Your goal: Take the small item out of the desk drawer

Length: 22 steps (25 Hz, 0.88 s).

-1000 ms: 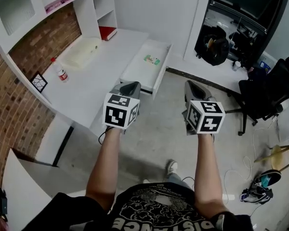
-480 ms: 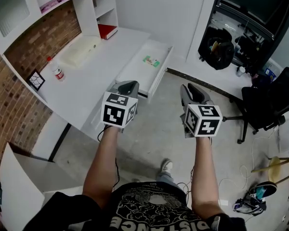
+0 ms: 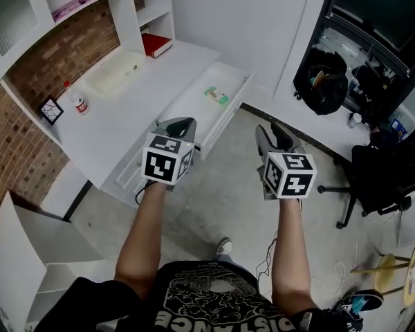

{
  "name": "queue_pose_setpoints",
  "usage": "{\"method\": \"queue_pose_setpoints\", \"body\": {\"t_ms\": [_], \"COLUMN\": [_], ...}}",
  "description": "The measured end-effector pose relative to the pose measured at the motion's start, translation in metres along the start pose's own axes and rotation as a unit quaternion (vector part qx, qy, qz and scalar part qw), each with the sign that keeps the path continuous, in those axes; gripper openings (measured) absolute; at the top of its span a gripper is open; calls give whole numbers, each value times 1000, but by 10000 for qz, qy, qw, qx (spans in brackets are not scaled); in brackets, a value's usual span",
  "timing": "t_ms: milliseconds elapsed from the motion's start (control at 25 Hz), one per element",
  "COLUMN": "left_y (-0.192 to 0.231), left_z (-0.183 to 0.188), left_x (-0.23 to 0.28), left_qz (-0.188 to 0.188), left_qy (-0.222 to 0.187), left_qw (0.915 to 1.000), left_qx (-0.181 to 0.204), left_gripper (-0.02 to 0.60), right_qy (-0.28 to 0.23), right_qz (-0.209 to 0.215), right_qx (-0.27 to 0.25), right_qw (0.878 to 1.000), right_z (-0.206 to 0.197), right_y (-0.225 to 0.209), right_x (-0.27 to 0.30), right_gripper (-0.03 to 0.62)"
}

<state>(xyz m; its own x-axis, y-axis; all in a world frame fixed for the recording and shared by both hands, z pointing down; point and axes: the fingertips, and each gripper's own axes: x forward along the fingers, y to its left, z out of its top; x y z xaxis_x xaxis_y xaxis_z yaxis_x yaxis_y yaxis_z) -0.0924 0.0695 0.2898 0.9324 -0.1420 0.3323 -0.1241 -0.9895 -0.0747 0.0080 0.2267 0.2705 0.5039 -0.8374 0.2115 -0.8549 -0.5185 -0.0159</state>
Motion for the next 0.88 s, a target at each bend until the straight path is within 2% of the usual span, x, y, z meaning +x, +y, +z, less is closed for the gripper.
{"method": "queue_pose_setpoints", "body": {"t_ms": [400,880], "left_y": [-18,-14], "left_z": [21,22], "left_x": [46,56], "left_qz": [398,716], "left_qy": [96,163], "left_qw": [9992,9973], "left_qx": [12,-39], "left_gripper": [8,8], "right_qy": [71,115], "right_qz": [483,807], "right_qx": [36,10], "right_qw": [9988,9967], "right_z": [1,1], "right_y": [-51,-64], "right_x": [33,54], "right_gripper": [213,258]}}
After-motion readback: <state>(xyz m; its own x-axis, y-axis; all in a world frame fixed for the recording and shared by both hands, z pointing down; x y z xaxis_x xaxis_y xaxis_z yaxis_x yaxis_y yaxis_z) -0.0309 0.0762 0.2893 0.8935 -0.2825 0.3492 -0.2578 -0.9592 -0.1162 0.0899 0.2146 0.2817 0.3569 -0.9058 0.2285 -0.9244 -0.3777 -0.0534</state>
